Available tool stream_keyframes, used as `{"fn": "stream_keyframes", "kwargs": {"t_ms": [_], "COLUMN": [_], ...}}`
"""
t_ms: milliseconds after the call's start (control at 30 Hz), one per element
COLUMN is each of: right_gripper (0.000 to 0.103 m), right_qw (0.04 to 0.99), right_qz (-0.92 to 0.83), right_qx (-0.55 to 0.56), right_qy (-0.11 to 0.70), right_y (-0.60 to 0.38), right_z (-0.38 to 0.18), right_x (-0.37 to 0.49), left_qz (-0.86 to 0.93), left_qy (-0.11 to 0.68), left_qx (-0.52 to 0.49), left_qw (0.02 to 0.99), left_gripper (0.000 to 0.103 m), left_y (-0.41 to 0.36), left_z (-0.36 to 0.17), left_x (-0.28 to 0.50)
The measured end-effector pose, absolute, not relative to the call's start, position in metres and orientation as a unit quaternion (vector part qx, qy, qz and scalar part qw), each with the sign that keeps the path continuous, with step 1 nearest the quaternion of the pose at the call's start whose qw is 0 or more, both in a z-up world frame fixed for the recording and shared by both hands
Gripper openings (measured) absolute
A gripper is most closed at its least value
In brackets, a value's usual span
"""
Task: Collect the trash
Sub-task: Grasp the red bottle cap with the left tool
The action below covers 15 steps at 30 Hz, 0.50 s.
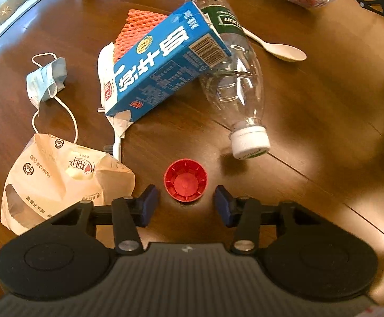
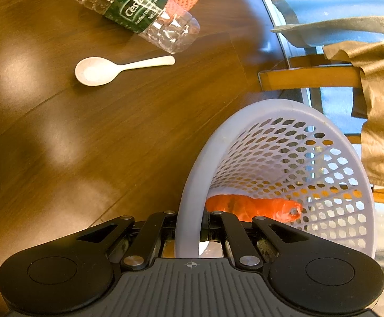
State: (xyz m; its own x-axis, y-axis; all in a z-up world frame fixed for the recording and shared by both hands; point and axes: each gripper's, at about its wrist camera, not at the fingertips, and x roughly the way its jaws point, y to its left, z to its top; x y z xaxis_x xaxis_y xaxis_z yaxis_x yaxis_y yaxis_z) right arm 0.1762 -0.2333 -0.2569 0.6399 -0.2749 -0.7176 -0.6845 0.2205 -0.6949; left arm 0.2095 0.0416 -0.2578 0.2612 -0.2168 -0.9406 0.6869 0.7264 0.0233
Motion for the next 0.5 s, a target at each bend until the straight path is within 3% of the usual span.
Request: {"fn": "stream_keyframes", "kwargs": {"t_ms": [267,500], "right_gripper": [0.002,0.002], "right_qw": [0.672,0.67], "right_qz": [0.153,0.155], "right_qx": [-0.607,-0.608], "right_qy": [0.396,0.396], "right_y": [-0.2338,-0.2328], "right_z": [-0.2576,-0.2582], "right_x": [0.1754,0.1751], "left_qz": [-0.293,-0.29], "left_qy": [0.526,0.521], "left_qx": [0.224,0.231], "left_qw": [0.766,0.769], "left_gripper": [0.039,0.029], "left_y": [0.036,0.0379], "left_z": [-0.2592,-0.2613], "left_x": [0.2119,0.2132]}}
